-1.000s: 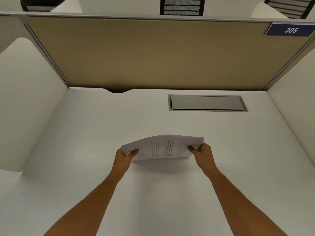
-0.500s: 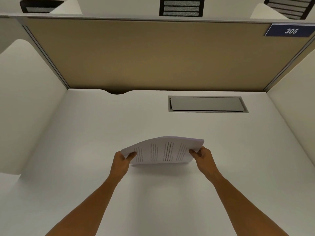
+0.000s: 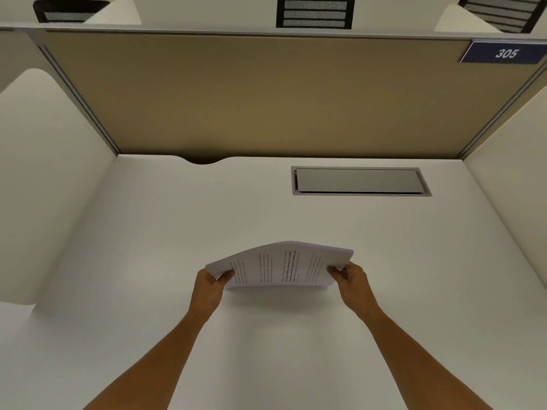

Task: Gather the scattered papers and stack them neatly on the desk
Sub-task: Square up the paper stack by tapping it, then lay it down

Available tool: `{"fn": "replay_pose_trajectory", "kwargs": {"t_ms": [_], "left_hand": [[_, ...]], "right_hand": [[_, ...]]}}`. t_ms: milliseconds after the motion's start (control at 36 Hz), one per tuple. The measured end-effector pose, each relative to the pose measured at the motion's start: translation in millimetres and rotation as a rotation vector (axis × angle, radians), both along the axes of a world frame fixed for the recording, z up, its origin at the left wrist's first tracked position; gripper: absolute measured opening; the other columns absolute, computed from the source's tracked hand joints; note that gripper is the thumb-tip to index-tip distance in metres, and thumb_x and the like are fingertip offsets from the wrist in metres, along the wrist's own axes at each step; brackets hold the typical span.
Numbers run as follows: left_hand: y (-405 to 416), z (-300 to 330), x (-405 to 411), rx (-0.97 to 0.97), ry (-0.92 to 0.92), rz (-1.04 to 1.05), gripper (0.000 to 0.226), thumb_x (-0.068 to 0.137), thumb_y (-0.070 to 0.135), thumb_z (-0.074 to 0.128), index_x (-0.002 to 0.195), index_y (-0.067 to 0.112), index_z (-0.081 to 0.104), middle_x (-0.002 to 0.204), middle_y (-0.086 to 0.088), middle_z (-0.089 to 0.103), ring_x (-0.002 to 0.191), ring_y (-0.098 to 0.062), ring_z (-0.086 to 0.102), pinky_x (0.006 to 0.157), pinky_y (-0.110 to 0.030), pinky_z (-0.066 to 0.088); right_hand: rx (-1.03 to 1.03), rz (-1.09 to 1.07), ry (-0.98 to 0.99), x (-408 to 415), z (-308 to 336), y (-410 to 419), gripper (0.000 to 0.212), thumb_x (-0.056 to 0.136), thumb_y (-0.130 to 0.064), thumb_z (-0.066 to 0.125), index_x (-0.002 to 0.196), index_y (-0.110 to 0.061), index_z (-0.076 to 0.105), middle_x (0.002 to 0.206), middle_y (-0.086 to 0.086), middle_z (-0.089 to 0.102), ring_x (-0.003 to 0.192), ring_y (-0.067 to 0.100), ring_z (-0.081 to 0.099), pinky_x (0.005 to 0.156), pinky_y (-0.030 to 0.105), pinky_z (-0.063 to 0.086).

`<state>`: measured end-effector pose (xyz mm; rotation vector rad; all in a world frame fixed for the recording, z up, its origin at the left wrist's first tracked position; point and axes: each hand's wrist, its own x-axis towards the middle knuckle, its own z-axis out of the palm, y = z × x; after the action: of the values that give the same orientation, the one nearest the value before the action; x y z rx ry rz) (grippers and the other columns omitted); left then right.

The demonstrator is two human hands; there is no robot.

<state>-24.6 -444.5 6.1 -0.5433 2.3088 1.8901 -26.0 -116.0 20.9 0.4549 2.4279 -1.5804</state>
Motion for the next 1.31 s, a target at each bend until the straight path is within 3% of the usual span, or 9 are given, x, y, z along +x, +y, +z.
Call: {"fn": "replay_pose_trajectory", "kwargs": {"t_ms": [139, 250, 361, 556, 750, 861, 972, 1167, 1306], "left_hand": [[-3, -5, 5, -0.003, -0.034, -0.048, 0.023, 0.091, 0.007, 0.066, 0.110, 0.020, 0.067, 0.098, 0.001, 0.072, 0.093, -0.015, 0.067, 0.079, -0.025, 0.054], [-5, -7, 4, 0.024, -0.098, -0.065, 0.026, 0.090, 0.006, 0.066, 0.113, 0.019, 0.066, 0.100, 0.002, 0.072, 0.098, -0.018, 0.067, 0.081, -0.026, 0.053], [-5, -4, 2, -0.001, -0.100, -0.056, 0.030, 0.091, 0.006, 0.065, 0.120, 0.012, 0.064, 0.105, -0.006, 0.070, 0.100, -0.024, 0.065, 0.092, -0.038, 0.054], [-5, 6, 1, -0.024, -0.065, -0.092, 0.027, 0.091, 0.006, 0.064, 0.114, 0.019, 0.064, 0.101, 0.001, 0.071, 0.095, -0.016, 0.066, 0.084, -0.027, 0.054], [-5, 0, 4, -0.082, -0.151, -0.158, 0.035, 0.091, 0.007, 0.064, 0.127, 0.009, 0.061, 0.113, -0.007, 0.069, 0.107, -0.024, 0.064, 0.093, -0.033, 0.051], [-4, 1, 3, -0.093, -0.144, -0.135, 0.033, 0.093, 0.008, 0.063, 0.126, 0.007, 0.062, 0.114, -0.010, 0.069, 0.106, -0.025, 0.064, 0.092, -0.033, 0.052], [-4, 4, 1, -0.104, -0.124, -0.120, 0.033, 0.093, 0.008, 0.063, 0.125, 0.006, 0.063, 0.113, -0.010, 0.070, 0.105, -0.025, 0.065, 0.091, -0.034, 0.053], [-4, -4, 0, -0.229, -0.204, -0.176, 0.037, 0.088, 0.005, 0.067, 0.125, 0.004, 0.063, 0.115, -0.014, 0.070, 0.099, -0.027, 0.065, 0.092, -0.037, 0.054], [-5, -7, -4, -0.282, -0.228, -0.175, 0.038, 0.087, 0.006, 0.068, 0.125, 0.006, 0.064, 0.115, -0.014, 0.070, 0.096, -0.027, 0.065, 0.089, -0.036, 0.054]], "right_hand": [[0.032, 0.047, -0.032, 4, -6, 2, 0.024, 0.100, -0.012, 0.057, 0.122, -0.009, 0.066, 0.108, 0.002, 0.072, 0.101, 0.021, 0.068, 0.077, 0.012, 0.051], [0.045, 0.048, -0.065, 4, -8, 2, 0.027, 0.100, -0.011, 0.057, 0.126, -0.007, 0.064, 0.117, 0.008, 0.072, 0.107, 0.027, 0.068, 0.091, 0.028, 0.052], [0.089, 0.034, -0.050, 4, -8, 2, 0.026, 0.101, -0.013, 0.056, 0.123, -0.007, 0.066, 0.116, 0.006, 0.072, 0.100, 0.021, 0.067, 0.084, 0.024, 0.048], [0.141, 0.007, -0.009, 4, -3, 5, 0.021, 0.100, -0.015, 0.057, 0.117, -0.008, 0.069, 0.107, 0.004, 0.074, 0.089, 0.017, 0.066, 0.067, 0.010, 0.044], [0.064, 0.006, -0.014, 11, -5, 2, 0.026, 0.099, -0.011, 0.057, 0.124, -0.014, 0.062, 0.109, -0.001, 0.071, 0.100, 0.019, 0.066, 0.074, 0.013, 0.048], [0.086, -0.005, 0.001, 10, -4, 3, 0.021, 0.101, -0.012, 0.055, 0.119, -0.011, 0.065, 0.106, 0.002, 0.071, 0.097, 0.021, 0.067, 0.075, 0.018, 0.049], [0.096, -0.013, 0.039, 8, -1, 4, 0.018, 0.100, -0.013, 0.056, 0.114, -0.013, 0.067, 0.101, -0.002, 0.072, 0.089, 0.009, 0.067, 0.068, 0.012, 0.048], [0.116, 0.026, -0.046, 4, -9, 5, 0.029, 0.096, -0.009, 0.062, 0.125, -0.008, 0.064, 0.116, 0.006, 0.072, 0.100, 0.020, 0.067, 0.087, 0.027, 0.051], [0.170, 0.035, -0.103, 0, -15, 7, 0.025, 0.096, -0.013, 0.064, 0.120, -0.008, 0.068, 0.113, 0.007, 0.074, 0.094, 0.021, 0.068, 0.069, 0.015, 0.047]]}}
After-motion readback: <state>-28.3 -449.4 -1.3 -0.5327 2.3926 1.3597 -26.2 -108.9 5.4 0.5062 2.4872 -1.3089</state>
